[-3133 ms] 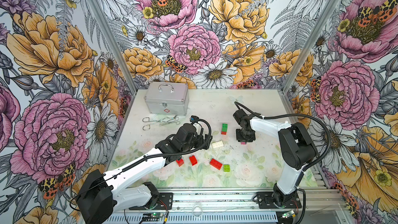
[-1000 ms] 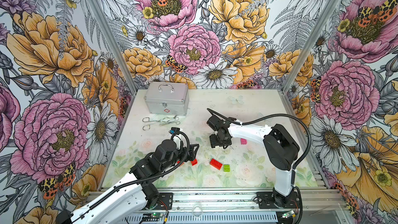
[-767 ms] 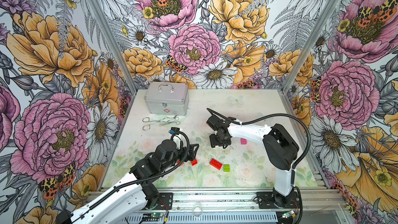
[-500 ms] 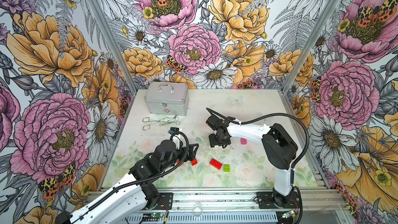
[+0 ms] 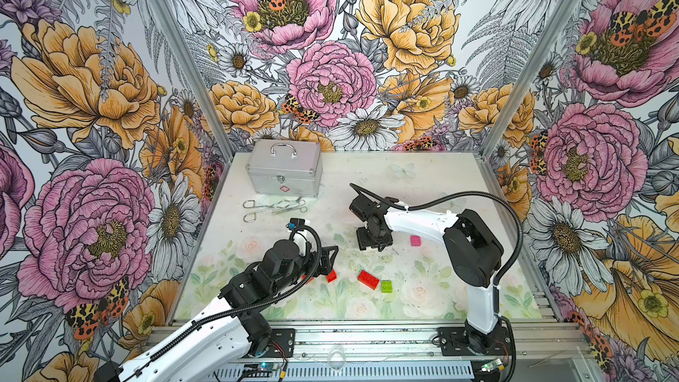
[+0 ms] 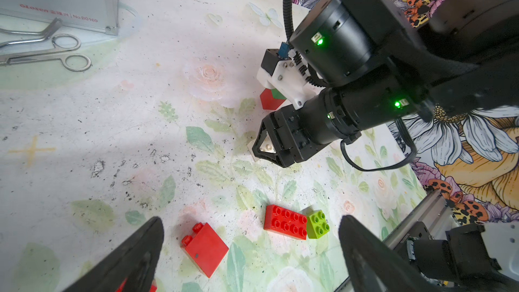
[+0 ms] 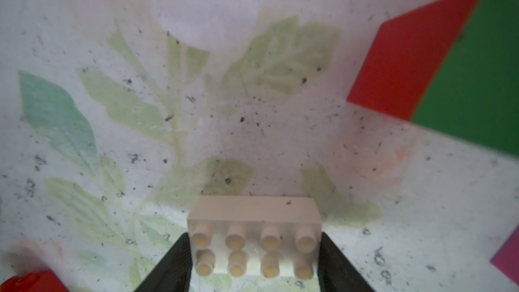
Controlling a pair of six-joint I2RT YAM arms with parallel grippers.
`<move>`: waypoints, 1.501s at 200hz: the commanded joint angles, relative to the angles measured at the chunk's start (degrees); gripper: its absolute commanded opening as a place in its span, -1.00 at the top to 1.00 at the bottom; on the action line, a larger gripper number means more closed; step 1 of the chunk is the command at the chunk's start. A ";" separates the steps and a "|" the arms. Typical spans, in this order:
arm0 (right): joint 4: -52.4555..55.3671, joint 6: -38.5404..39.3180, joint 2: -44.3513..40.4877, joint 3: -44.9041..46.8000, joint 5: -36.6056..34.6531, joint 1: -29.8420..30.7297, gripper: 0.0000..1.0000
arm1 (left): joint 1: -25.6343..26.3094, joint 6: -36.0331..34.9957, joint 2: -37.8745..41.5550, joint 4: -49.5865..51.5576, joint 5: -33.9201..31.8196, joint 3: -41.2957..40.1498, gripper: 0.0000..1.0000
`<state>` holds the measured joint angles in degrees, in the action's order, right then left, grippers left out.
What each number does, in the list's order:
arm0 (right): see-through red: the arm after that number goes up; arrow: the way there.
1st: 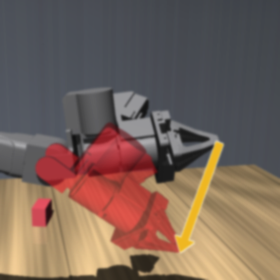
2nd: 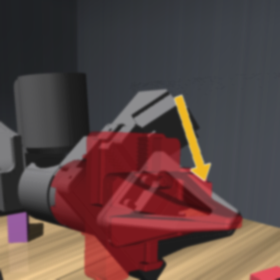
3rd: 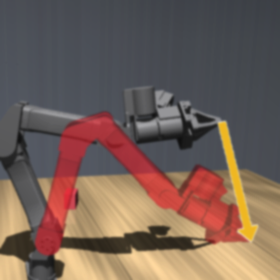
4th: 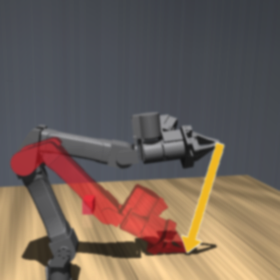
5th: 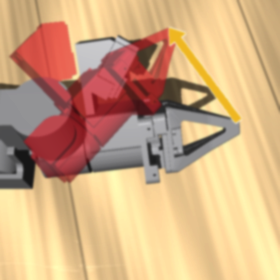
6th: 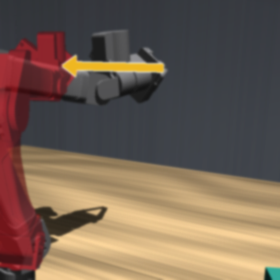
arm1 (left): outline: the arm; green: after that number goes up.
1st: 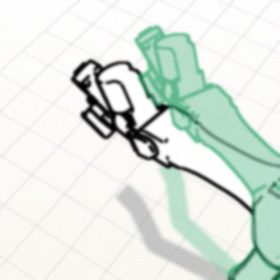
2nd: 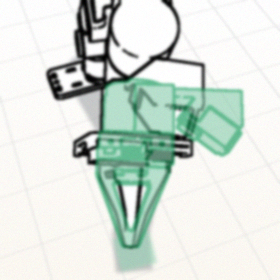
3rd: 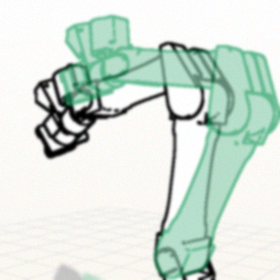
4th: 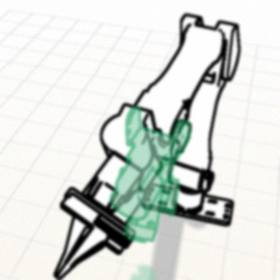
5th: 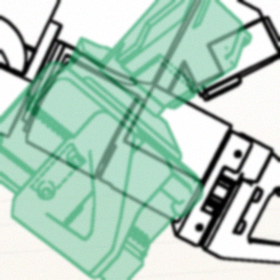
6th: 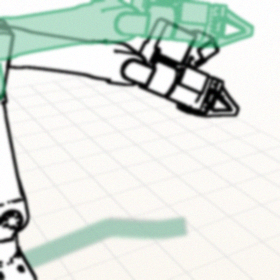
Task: Assemble the letter r with lego
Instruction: Pick up the lego brick from the center of the board, then assemble the lego brick with the lego brick.
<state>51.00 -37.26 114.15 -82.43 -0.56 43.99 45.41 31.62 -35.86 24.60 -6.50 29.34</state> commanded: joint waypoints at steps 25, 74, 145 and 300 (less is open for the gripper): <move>2.82 -1.42 -1.61 -0.55 -3.44 1.02 0.01 | 0.12 0.37 0.96 0.10 -0.86 -0.61 -0.98; 3.55 -3.84 -12.51 6.66 -6.01 -0.03 0.11 | -0.06 -0.54 -1.91 -1.86 1.04 0.51 -0.98; 2.68 -1.99 -20.43 15.56 -9.48 -7.24 0.16 | 3.37 -4.31 -13.21 -7.98 3.56 6.23 -0.97; -5.35 3.04 -18.12 17.99 -3.74 -15.48 0.18 | 7.44 -4.81 -22.28 -10.01 1.24 12.33 -0.98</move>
<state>47.05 -35.24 95.39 -64.99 -5.21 28.82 52.66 28.01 -57.74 14.96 -4.49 39.77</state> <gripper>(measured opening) 0.646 0.989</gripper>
